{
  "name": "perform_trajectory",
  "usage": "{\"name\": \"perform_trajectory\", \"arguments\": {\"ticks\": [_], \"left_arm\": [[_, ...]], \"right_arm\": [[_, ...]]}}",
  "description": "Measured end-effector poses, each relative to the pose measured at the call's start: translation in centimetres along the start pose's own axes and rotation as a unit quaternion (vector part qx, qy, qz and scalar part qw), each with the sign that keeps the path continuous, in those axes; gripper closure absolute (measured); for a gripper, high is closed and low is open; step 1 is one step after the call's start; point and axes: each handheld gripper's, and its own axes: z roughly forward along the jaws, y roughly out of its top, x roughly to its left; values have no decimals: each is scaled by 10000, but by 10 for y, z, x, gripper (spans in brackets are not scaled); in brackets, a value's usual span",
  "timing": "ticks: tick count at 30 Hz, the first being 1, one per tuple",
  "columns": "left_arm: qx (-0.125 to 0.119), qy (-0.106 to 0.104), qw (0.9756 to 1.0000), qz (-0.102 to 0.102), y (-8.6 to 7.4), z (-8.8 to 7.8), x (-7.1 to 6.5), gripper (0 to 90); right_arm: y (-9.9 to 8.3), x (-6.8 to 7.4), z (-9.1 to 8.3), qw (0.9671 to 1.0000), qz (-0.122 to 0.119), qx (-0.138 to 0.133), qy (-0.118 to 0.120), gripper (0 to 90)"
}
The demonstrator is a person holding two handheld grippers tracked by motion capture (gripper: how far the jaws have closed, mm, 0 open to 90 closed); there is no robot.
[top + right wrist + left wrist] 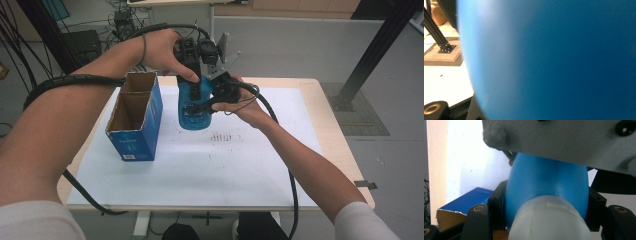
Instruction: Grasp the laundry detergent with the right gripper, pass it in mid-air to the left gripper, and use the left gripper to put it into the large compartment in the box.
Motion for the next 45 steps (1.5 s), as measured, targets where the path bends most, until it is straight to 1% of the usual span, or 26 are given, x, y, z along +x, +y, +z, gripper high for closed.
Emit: {"name": "perform_trajectory", "arguments": {"ticks": [17, 18, 31, 36, 37, 45], "left_arm": [[16, -16, 10000, -41, -2, 1, -1, 371], [3, -13, 10000, -44, -2, 1, -1, 371], [27, -9, 10000, -41, -1, 0, -1, 372], [27, -8, 10000, -45, -2, -1, -1, 372], [27, -15, 10000, -46, -2, -1, -1, 372], [18, -11, 10000, -58, -1, 0, -1, 372]], "right_arm": [[0, 1, 2, 10000, 5, 34, 30, 432], [0, 1, 2, 10000, -22, 32, 16, 432], [0, 2, 1, 10000, 11, 12, 30, 429], [1, 1, 2, 10000, -18, -2, 23, 428], [1, 1, 2, 10000, 12, -16, 47, 428], [0, 1, 2, 10000, 17, 3, 38, 427]]}}
